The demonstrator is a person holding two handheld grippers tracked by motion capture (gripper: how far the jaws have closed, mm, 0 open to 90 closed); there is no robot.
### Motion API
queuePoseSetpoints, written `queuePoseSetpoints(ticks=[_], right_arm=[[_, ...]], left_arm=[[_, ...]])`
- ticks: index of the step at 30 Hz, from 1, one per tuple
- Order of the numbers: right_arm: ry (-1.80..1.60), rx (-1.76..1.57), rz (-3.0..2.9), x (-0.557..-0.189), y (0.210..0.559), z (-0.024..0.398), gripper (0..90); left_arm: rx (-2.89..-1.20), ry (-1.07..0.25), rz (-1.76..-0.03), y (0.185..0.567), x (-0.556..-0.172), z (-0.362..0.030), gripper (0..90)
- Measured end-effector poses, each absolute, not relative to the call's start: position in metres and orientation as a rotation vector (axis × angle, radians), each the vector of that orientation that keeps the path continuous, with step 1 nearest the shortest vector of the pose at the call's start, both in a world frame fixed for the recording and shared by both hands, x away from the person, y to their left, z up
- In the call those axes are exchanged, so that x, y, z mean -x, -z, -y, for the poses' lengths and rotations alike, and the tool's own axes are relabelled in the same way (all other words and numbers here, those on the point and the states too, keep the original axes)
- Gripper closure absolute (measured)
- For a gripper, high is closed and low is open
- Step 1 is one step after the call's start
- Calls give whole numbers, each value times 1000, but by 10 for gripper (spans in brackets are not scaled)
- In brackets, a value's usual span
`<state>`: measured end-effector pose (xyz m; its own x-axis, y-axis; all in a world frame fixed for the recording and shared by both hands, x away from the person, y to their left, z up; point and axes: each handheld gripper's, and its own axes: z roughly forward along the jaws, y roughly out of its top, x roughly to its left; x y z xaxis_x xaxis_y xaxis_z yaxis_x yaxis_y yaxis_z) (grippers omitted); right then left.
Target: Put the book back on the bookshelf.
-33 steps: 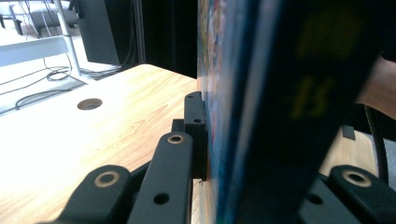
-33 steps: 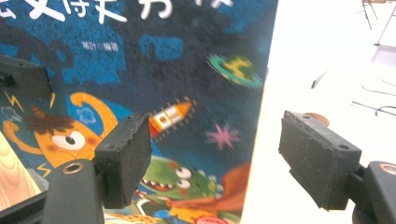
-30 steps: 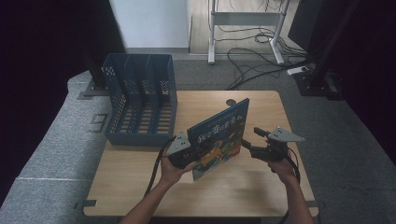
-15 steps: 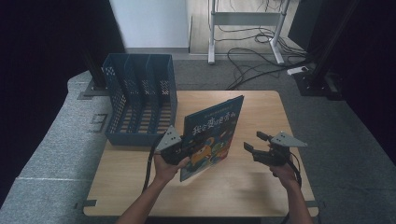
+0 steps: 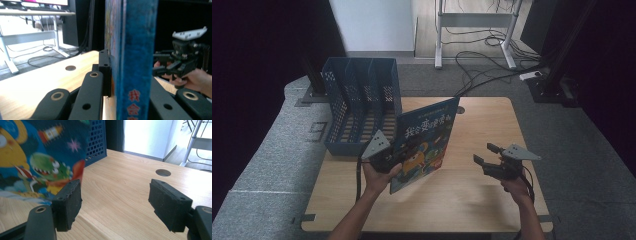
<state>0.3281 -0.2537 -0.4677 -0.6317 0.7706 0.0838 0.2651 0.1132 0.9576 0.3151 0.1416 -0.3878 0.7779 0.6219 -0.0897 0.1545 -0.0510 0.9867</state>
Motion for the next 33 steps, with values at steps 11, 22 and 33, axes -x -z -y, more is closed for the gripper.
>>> queuePoseSetpoints(ticks=[11, 22, 33], right_arm=[[-1498, -1055, -1961, -331, 484, 252, 255], [-1525, -1080, -1953, -331, 494, 253, 258], [-1501, -1122, -1967, -331, 508, 254, 258]], left_arm=[[-1530, -480, -650, 356, -303, -182, 825], [-1476, -517, -693, 349, -299, -214, 825], [-1432, -557, -738, 346, -297, -233, 824]])
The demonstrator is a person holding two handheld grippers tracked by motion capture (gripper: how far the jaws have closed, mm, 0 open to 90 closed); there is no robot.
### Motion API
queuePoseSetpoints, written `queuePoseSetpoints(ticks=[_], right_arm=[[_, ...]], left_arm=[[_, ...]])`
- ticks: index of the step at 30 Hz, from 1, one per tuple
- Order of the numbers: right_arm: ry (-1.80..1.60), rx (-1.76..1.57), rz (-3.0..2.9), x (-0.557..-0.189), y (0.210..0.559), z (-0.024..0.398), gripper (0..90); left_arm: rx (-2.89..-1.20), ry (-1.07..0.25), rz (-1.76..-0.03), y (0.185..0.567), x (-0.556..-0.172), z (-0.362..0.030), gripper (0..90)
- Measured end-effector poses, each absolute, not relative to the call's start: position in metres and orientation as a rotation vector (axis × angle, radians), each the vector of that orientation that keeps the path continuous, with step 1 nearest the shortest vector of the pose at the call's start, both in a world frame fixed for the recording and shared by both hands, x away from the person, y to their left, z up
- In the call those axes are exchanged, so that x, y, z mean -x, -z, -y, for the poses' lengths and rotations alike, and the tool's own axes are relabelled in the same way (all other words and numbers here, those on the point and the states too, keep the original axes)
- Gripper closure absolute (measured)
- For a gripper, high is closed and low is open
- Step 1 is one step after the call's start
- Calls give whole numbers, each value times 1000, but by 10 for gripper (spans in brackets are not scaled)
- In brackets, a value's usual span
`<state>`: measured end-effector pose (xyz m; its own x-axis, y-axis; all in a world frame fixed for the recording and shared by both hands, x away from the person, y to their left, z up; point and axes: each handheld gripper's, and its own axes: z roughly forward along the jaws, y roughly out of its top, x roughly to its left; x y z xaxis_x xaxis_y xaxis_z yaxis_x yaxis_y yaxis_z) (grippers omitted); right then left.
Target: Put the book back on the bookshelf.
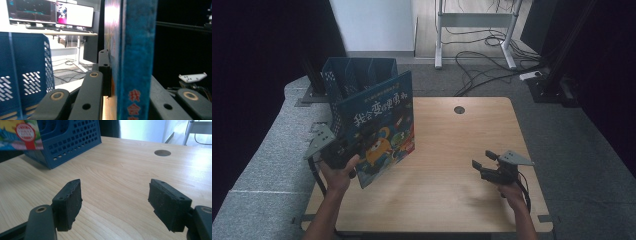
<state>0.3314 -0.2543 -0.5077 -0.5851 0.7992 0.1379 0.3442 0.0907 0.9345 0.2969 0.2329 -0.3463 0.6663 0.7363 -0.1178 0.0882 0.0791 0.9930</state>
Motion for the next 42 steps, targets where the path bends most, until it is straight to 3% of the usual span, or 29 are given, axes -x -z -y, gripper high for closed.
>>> queuePoseSetpoints(ticks=[20, 42], right_arm=[[-1449, -1191, -2003, -332, 523, 258, 257], [-1459, -1201, -1991, -326, 527, 261, 260]], left_arm=[[-1284, -698, -833, 333, -291, -288, 823], [-1257, -786, -910, 331, -333, -275, 821]])
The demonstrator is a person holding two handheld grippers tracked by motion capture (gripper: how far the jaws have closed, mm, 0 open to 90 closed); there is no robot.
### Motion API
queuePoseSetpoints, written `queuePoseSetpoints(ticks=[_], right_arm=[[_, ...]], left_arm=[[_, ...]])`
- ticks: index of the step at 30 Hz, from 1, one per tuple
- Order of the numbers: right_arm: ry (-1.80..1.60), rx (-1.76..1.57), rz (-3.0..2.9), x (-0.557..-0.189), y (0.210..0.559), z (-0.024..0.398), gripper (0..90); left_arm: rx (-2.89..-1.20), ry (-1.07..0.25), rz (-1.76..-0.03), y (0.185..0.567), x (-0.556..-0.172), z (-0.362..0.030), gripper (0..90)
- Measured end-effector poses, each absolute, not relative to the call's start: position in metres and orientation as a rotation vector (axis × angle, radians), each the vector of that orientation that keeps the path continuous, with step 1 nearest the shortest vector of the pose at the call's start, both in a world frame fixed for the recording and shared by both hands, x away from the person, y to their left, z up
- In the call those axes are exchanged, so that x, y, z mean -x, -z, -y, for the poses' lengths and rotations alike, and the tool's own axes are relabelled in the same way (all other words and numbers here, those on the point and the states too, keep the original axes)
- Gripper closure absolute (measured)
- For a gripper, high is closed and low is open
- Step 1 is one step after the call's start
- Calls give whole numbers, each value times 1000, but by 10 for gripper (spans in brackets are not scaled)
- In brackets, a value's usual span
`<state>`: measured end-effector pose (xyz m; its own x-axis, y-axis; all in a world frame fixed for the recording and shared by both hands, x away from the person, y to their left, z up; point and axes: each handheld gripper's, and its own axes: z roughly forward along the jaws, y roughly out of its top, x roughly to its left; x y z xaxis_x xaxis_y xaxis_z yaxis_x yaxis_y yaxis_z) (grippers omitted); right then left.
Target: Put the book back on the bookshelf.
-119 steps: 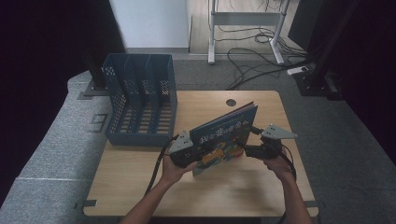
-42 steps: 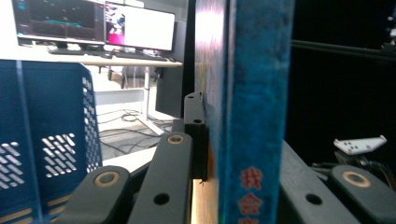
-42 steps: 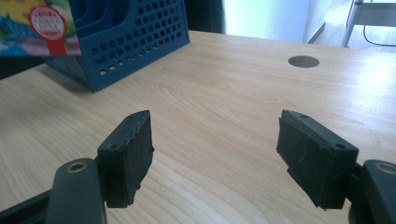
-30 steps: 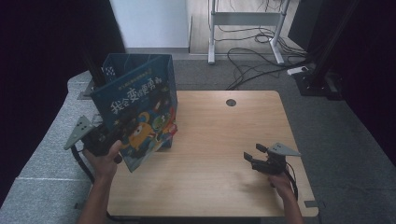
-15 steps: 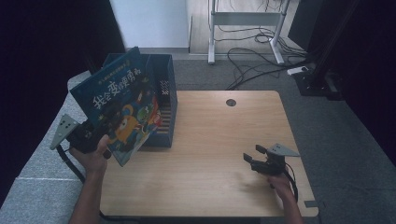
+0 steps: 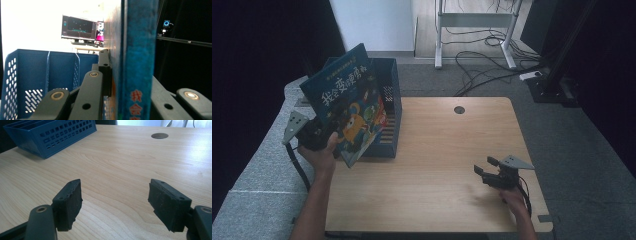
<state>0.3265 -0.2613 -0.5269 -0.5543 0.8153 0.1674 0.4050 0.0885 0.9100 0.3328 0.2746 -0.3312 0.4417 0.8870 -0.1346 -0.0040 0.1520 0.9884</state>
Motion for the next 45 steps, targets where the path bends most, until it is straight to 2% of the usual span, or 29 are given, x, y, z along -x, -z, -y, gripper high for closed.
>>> queuePoseSetpoints(ticks=[6, 15, 27, 45], right_arm=[[-1459, -1200, -1996, -327, 528, 260, 260], [-1472, -1211, -1977, -326, 527, 263, 261], [-1472, -1229, -1977, -326, 530, 264, 262], [-1467, -1218, -1980, -326, 530, 259, 263]], left_arm=[[-1242, -795, -926, 329, -346, -265, 821], [-1232, -876, -957, 334, -365, -249, 820], [-1239, -892, -993, 346, -395, -234, 820], [-1200, -947, -992, 360, -411, -218, 820]])
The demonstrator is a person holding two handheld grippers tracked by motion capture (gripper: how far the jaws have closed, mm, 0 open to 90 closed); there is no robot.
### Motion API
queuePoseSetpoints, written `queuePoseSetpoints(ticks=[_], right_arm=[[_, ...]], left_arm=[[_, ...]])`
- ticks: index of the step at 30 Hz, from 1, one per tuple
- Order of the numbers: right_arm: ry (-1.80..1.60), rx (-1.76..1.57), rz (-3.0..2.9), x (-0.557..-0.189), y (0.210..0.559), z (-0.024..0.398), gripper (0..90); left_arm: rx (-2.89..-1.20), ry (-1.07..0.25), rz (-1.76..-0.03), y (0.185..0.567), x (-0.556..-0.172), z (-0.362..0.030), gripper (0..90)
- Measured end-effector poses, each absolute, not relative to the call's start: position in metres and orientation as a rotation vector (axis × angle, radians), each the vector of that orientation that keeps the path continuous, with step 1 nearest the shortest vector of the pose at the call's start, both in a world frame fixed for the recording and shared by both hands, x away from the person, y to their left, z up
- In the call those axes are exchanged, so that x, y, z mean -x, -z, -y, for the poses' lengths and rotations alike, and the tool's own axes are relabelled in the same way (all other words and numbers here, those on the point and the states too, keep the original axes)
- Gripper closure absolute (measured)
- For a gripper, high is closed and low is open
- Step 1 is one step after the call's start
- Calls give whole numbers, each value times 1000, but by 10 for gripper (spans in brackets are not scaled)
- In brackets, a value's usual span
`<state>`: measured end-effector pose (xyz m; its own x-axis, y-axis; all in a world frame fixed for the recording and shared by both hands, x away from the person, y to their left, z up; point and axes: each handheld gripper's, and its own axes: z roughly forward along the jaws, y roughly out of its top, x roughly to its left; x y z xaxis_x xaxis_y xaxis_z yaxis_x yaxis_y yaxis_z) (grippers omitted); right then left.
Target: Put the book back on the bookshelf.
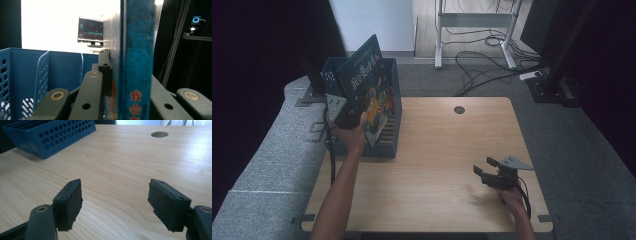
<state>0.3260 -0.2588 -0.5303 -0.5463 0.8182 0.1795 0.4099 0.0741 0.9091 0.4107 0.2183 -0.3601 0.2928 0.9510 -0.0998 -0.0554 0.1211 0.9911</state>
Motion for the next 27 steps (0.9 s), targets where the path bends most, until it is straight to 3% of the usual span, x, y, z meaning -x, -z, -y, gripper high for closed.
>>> queuePoseSetpoints(ticks=[27], right_arm=[[-1459, -1179, -2004, -323, 528, 255, 260]], left_arm=[[-1150, -977, -1003, 378, -424, -206, 819]])
